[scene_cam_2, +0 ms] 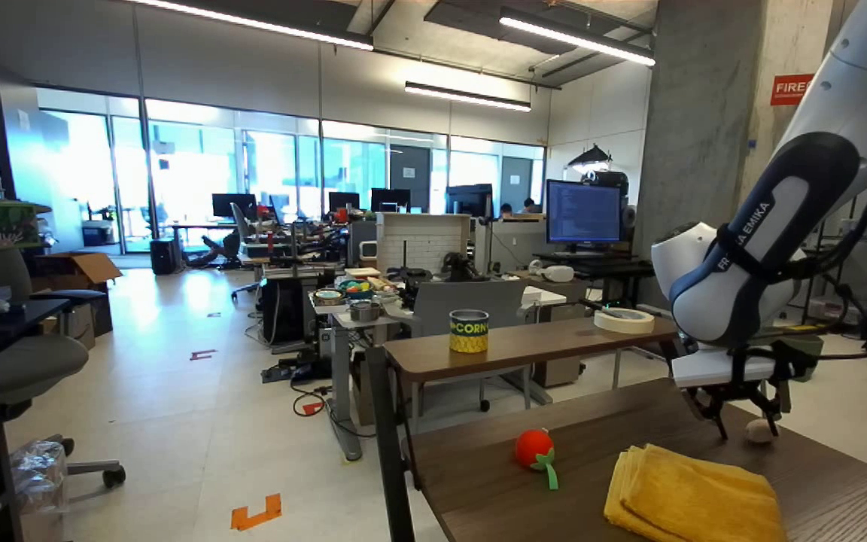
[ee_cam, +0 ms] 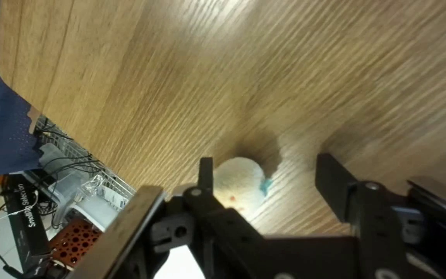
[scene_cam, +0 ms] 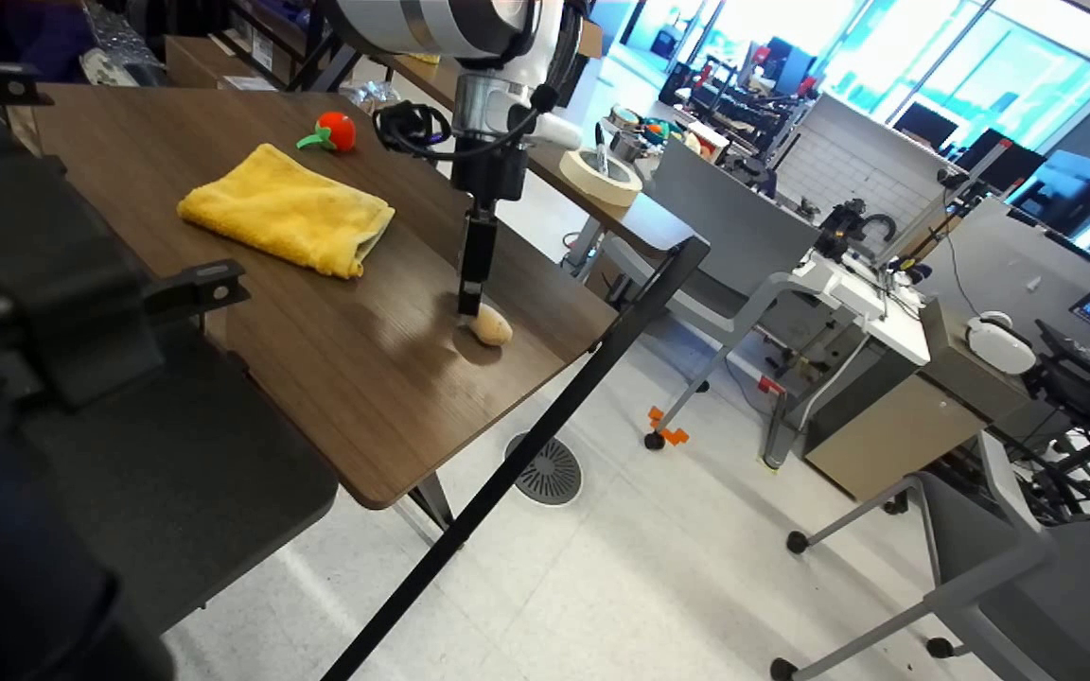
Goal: Wipe the right side of the table with the towel, move the rose to the left then move the potato to the right and wipe the left side of the table
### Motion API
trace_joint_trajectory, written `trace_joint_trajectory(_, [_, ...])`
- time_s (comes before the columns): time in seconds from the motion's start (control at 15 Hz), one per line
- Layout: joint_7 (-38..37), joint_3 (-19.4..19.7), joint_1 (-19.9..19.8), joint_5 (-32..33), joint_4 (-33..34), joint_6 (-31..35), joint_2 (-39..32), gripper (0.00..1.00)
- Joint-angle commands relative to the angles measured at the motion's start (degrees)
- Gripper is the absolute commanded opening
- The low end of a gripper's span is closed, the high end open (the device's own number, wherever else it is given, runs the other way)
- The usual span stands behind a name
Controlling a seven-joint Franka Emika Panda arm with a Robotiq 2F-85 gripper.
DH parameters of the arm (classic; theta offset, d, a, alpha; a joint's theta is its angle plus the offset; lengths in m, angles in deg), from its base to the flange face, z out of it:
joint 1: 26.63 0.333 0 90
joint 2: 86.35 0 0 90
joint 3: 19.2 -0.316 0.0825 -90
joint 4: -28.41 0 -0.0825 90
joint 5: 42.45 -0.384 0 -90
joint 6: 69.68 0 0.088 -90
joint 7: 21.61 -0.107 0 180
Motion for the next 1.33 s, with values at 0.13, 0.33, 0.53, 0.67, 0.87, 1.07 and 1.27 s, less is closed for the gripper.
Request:
trace_joint_trajectory(0.13, [4.70, -8.15, -1.26, 2.21, -9.71, 8.61, 8.59, 1.00])
trace_joint_trajectory(0.33, [7.64, -11.84, 0.80, 3.26, -16.54, 16.93, 10.01, 1.00])
trace_joint_trajectory(0.53, [11.94, -15.71, 1.34, 2.77, -21.08, 25.97, 9.94, 1.00])
trace_joint_trajectory(0.67, [17.14, -18.05, 0.72, 1.95, -22.75, 30.36, 9.75, 1.00])
trace_joint_trajectory(0.87, [26.41, -19.48, 0.25, 1.36, -27.43, 34.45, 13.03, 1.00])
trace_joint_trajectory(1.07, [34.01, -20.31, 1.56, 1.74, -34.81, 39.47, 18.34, 1.00])
trace_joint_trajectory(1.27, [40.59, -22.49, 2.59, 2.50, -41.64, 42.88, 23.85, 1.00])
